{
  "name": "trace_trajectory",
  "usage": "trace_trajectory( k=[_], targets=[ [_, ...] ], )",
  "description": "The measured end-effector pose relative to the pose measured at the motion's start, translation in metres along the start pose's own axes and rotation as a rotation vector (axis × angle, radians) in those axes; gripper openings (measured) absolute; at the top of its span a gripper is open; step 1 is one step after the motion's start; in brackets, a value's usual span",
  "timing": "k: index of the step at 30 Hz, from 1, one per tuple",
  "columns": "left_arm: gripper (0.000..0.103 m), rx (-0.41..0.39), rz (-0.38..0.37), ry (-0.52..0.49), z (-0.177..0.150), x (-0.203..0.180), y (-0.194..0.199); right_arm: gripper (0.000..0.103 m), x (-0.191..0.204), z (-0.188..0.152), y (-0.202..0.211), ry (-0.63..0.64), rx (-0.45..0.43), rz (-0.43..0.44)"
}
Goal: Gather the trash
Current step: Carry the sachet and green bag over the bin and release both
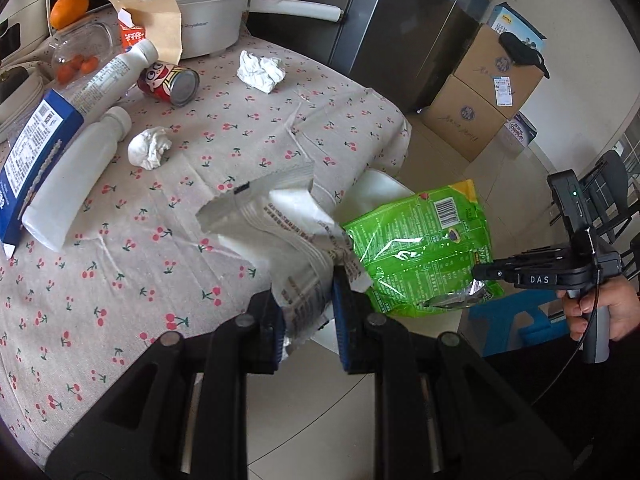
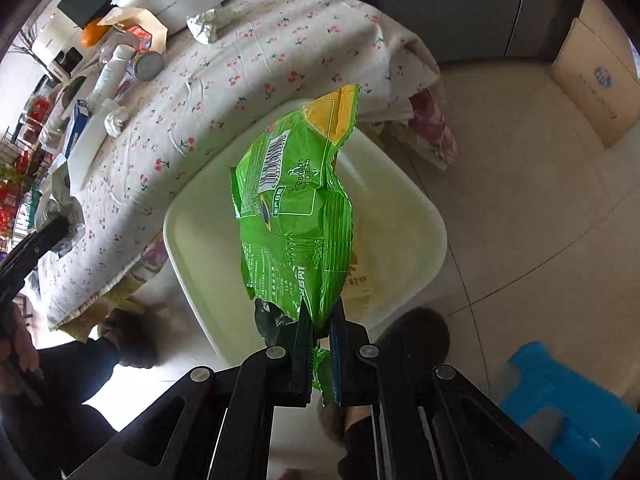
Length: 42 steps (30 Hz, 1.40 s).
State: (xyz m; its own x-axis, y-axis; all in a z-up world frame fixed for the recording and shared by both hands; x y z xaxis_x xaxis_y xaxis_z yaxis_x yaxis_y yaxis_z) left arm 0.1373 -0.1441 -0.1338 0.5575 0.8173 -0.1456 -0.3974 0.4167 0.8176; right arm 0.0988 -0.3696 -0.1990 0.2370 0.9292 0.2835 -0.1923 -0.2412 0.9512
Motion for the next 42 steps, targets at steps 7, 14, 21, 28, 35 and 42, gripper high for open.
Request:
trace_trajectory(
  k=[7,14,21,28,35,42],
  targets=[
    [0.023,0.041,-0.002,-0.035,-0.004,-0.014,-0.018,0.048,-0.003,0.011,-0.027,-0.035,0.048,-0.056],
    [0.024,0.06,-0.037,-0.097,-0.001,-0.035,-0.032,0.056,-0.015,0.014,-0.008,-0.074,0.002,-0.048],
    [0.027,0.05,-0.089,-0.192,0.003,-0.064,-0.052,0.061,-0.021,0.023,0.011,-0.099,-0.049,-0.033],
    [0.063,0.048,-0.061,-0.2,0.006,-0.059,-0.054,0.062,-0.022,0.027,0.015,-0.108,-0.061,-0.042],
    [0.08,0.033,-0.009,-0.13,0.004,-0.029,-0.035,0.066,-0.01,0.03,0.017,-0.092,-0.075,-0.044],
    [0.083,0.039,0.073,-0.051,-0.001,0.011,-0.019,0.07,0.011,0.032,0.019,-0.06,-0.082,-0.044]
  ],
)
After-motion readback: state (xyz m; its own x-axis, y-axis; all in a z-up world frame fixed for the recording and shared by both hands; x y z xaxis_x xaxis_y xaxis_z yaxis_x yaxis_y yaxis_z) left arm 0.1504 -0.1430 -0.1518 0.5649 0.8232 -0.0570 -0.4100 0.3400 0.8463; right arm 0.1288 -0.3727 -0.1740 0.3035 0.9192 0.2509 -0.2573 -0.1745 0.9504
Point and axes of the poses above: each gripper's, at about its wrist camera, not at the fingertips, and y roughly against the way its jaws point, x to its left, z to its top, the point moved 8 cm from there along -y, roughly the way its jaws point, and after that the axes turned 10 degrees about -y, right-handed, at the moved point
